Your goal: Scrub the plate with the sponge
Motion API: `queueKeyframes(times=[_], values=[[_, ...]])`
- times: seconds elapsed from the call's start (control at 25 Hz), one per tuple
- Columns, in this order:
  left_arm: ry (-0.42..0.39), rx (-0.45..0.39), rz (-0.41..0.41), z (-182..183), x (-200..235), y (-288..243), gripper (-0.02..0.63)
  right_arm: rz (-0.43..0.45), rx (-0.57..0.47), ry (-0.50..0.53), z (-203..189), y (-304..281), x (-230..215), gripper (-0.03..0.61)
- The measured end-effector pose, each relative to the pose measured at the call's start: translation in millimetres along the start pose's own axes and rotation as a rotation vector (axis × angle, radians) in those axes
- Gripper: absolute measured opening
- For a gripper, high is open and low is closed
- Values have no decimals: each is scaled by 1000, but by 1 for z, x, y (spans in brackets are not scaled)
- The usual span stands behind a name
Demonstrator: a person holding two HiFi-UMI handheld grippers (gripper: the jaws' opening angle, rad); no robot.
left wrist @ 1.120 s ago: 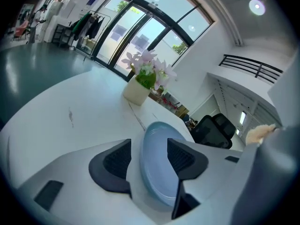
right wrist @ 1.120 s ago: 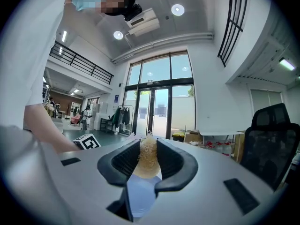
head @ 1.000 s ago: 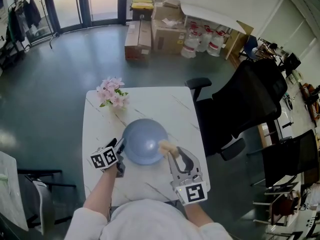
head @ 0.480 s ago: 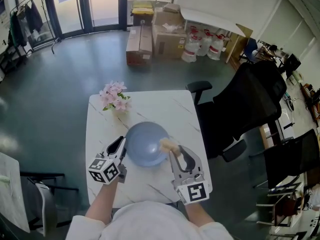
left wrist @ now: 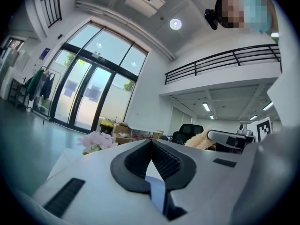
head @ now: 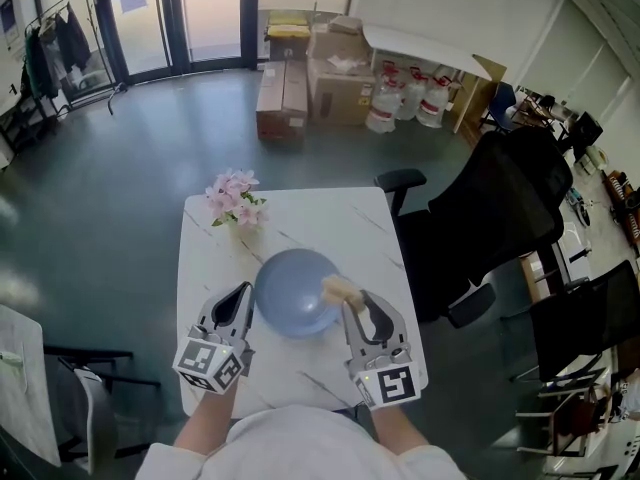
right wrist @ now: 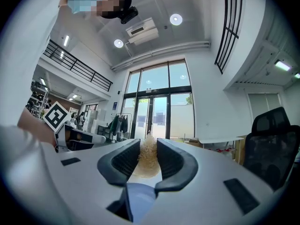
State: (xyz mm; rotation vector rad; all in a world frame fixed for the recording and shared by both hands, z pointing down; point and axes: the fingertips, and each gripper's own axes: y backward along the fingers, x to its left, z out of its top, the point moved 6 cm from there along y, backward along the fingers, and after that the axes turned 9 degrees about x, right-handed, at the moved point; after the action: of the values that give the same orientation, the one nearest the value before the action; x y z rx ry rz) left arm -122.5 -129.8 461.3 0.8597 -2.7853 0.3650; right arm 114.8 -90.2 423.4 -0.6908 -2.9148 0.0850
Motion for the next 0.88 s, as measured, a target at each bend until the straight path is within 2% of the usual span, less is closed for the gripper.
queueKeyframes(times=[0.16, 0.36, 0.88], values=[[-13, -20, 10, 10, -2, 8, 32, -7, -8, -8, 3, 0, 0, 120], [-42, -30, -17, 16, -8, 12, 32, -12, -1, -12, 2, 1, 1, 120], [-68, 1, -33, 16, -11, 12, 32, -15, 38, -27, -6, -1, 1, 118]])
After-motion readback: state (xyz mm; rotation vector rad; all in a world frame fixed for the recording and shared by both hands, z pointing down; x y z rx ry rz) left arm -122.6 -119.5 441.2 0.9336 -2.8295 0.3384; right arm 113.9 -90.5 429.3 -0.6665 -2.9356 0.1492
